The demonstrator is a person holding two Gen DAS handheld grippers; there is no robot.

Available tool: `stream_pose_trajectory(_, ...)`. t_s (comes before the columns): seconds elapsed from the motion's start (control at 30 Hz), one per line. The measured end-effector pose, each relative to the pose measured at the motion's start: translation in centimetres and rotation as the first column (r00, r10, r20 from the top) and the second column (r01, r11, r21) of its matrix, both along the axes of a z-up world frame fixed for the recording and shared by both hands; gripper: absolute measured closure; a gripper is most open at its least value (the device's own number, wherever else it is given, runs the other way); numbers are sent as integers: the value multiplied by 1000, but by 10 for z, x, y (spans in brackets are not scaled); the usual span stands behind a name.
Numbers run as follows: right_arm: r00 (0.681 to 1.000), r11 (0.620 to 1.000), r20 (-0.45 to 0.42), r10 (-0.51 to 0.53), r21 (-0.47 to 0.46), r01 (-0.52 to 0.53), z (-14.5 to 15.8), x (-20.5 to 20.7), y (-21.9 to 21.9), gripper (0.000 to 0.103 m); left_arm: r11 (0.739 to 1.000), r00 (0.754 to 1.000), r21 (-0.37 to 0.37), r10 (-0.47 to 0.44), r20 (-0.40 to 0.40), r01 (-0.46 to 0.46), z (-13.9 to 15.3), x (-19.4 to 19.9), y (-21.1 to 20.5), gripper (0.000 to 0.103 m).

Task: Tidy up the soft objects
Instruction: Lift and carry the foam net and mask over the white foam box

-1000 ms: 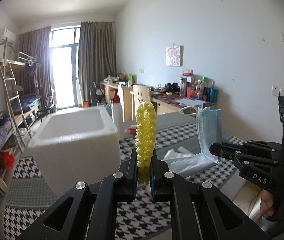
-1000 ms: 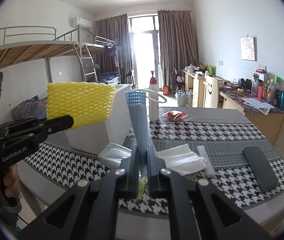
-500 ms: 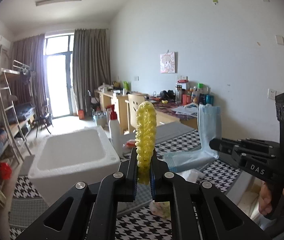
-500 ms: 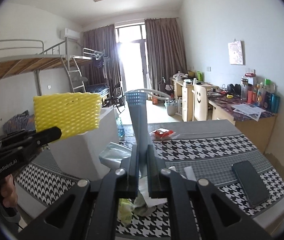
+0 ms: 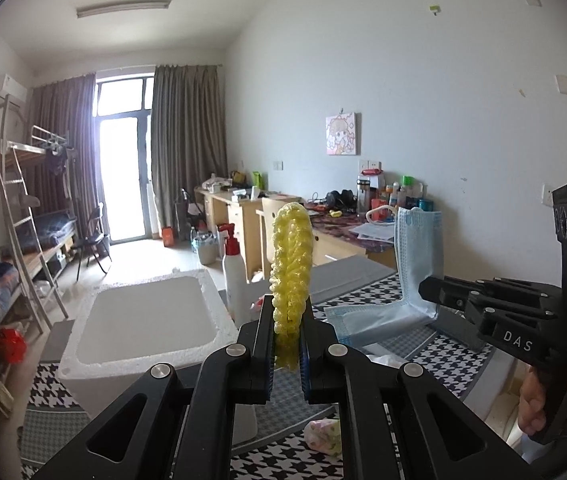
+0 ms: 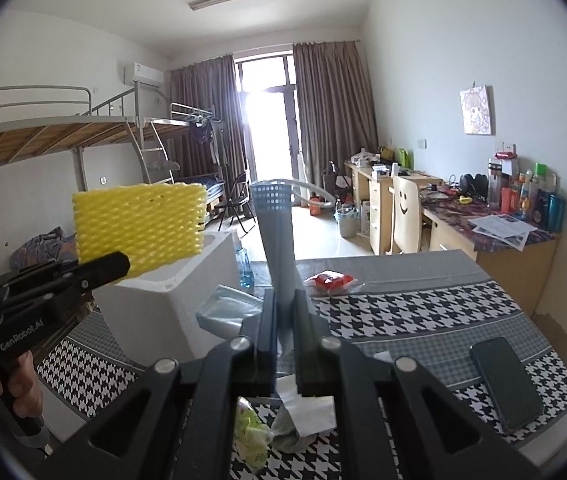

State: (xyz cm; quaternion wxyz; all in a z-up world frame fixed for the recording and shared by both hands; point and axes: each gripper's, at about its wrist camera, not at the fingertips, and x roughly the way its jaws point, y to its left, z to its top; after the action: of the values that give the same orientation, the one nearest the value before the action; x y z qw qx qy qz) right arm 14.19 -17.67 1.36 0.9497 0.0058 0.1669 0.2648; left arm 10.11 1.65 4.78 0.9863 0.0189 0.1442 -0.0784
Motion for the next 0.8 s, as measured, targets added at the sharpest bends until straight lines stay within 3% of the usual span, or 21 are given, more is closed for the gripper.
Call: stream_pose_trajectory(0.8,999,999,16,36,17,-37,12,21,21,94,994,994,9,105,15,-105,6,17,20,93)
